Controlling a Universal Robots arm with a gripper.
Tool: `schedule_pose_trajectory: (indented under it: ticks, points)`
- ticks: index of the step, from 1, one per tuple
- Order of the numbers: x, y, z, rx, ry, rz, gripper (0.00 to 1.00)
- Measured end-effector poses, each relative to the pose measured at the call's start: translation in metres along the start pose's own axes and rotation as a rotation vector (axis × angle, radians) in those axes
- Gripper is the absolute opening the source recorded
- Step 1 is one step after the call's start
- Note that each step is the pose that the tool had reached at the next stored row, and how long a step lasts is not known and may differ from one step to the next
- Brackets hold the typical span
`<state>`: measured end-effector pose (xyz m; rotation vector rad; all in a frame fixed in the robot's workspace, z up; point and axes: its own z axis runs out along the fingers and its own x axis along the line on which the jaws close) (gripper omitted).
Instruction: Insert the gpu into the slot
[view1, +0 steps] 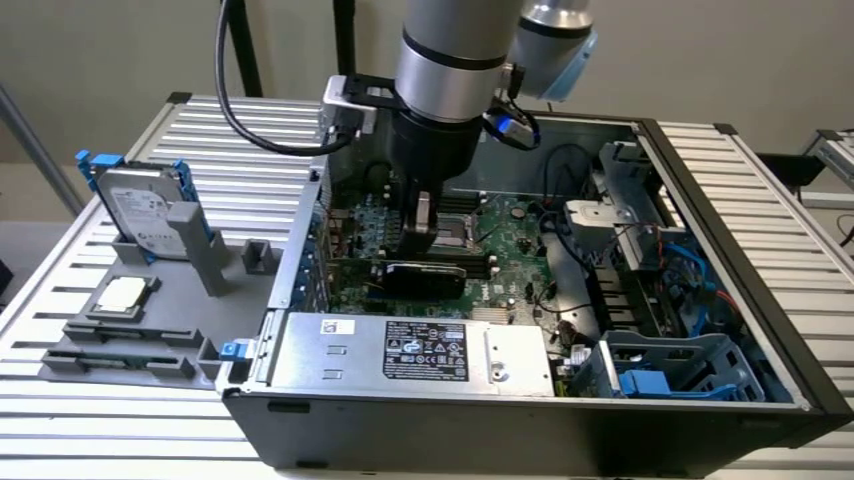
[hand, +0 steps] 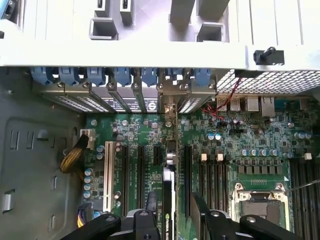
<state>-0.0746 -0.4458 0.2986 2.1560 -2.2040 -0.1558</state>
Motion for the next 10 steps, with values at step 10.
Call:
schedule_pose_trajectory:
  ticks: [10]
  points:
    - [-0.0001,0.0004,-0.0013,0.0001,-0.0001,0.000,0.13]
